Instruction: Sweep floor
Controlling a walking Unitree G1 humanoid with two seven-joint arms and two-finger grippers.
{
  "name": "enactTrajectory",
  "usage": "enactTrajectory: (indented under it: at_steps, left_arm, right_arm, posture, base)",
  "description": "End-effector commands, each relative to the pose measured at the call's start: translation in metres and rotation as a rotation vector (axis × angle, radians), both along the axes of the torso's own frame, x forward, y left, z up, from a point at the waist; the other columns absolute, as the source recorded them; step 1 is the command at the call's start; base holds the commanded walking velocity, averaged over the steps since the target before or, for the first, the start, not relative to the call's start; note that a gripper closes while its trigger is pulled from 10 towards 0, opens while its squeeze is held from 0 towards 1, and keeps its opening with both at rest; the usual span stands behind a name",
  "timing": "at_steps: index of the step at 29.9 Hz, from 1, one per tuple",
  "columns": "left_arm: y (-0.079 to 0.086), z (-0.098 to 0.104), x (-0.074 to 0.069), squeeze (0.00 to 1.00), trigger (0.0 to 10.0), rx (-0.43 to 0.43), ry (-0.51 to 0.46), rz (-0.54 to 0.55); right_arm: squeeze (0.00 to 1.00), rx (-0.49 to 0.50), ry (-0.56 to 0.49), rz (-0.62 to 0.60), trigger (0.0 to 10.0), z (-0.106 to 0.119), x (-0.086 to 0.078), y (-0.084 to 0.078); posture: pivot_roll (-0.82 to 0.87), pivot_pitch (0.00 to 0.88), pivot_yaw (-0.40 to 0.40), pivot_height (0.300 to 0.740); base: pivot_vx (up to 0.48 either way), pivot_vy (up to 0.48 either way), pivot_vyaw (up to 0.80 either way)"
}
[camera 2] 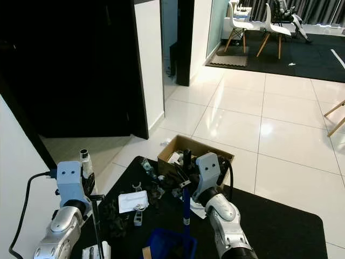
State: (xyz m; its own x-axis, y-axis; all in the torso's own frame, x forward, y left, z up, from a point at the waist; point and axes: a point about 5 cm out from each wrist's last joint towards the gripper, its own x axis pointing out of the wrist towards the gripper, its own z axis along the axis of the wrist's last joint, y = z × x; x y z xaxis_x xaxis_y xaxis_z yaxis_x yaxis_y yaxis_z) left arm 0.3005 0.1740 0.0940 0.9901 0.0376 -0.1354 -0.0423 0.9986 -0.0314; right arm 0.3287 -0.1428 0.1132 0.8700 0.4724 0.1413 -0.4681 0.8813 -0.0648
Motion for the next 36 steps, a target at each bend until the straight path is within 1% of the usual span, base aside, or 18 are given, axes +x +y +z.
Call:
enactTrajectory:
  at_steps: [1, 7, 13, 36]
  left_arm:
    - [0.0003, 0.0046, 0.0024, 0.00, 10.0, 0.023, -0.027, 0.004]
    - [-0.0003, 0.0057, 0.0027, 0.00, 10.0, 0.026, -0.036, 0.001]
    - [-0.0017, 0.0069, 0.0033, 0.00, 10.0, 0.030, -0.048, -0.007]
    - [-0.0033, 0.0079, 0.0035, 0.00, 10.0, 0.028, -0.062, -0.015]
  right_arm:
    - [0.00, -0.003, -0.050, 0.008, 10.0, 0.0087, 0.0016, 0.0023]
    - [0.00, -0.003, -0.049, 0.005, 10.0, 0.0086, 0.0018, 0.0019]
    - [0.00, -0.004, -0.048, 0.004, 10.0, 0.0083, 0.0018, 0.0018]
    - [0.00, -0.005, -0.045, 0.000, 10.0, 0.0073, 0.0015, 0.0013]
  posture:
    - [0.01, 0.075, 0.069, 0.740]
    - [0.01, 0.075, 0.071, 0.740]
    - [0.01, 0.075, 0.071, 0.740]
    - [0.01, 0.074, 0.073, 0.740]
  base:
    - [0.000, 0.000, 0.00]
    - [0.000, 0.000, 0.00]
    - [0.328, 0.000, 0.00]
    - [0.478, 0.000, 0.00]
